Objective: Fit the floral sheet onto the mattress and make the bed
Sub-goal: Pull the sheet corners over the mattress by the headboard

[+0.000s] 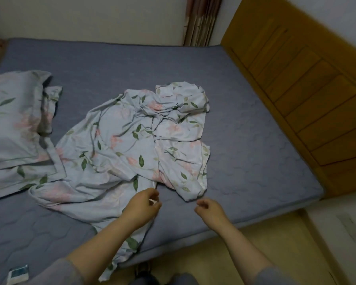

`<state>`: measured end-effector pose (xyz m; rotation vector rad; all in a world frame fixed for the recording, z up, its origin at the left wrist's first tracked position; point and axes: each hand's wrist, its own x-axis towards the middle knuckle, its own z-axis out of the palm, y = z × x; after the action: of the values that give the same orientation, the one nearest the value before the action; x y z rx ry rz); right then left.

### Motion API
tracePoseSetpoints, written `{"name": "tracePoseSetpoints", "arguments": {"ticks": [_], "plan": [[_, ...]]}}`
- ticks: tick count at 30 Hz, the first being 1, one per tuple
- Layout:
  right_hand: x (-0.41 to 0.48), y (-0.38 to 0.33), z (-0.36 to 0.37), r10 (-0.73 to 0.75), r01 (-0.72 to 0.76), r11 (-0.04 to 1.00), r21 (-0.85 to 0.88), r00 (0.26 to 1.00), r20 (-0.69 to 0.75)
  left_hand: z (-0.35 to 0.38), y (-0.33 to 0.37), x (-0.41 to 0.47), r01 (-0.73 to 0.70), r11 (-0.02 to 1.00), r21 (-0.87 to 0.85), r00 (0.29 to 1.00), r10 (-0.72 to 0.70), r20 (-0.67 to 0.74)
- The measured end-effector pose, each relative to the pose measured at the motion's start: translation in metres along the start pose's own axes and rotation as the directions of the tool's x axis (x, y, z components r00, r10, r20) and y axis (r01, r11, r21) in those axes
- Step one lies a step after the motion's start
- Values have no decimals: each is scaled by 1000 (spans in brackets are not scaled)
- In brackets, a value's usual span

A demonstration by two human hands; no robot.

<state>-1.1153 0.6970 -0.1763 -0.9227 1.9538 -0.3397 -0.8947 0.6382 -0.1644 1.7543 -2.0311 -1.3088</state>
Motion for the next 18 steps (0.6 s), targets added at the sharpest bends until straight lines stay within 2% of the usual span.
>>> {"name": "tracePoseSetpoints", "arguments": {"ticks": [10, 18], "plan": [[81, 7, -43, -9, 16, 998, -67, 995, 104, 16, 28, 52, 102, 994, -35, 993, -104, -63], [178, 42, -97, -24, 70, 976, -205, 976, 217, 94, 60, 89, 290, 947, -139, 947, -304, -101]]}}
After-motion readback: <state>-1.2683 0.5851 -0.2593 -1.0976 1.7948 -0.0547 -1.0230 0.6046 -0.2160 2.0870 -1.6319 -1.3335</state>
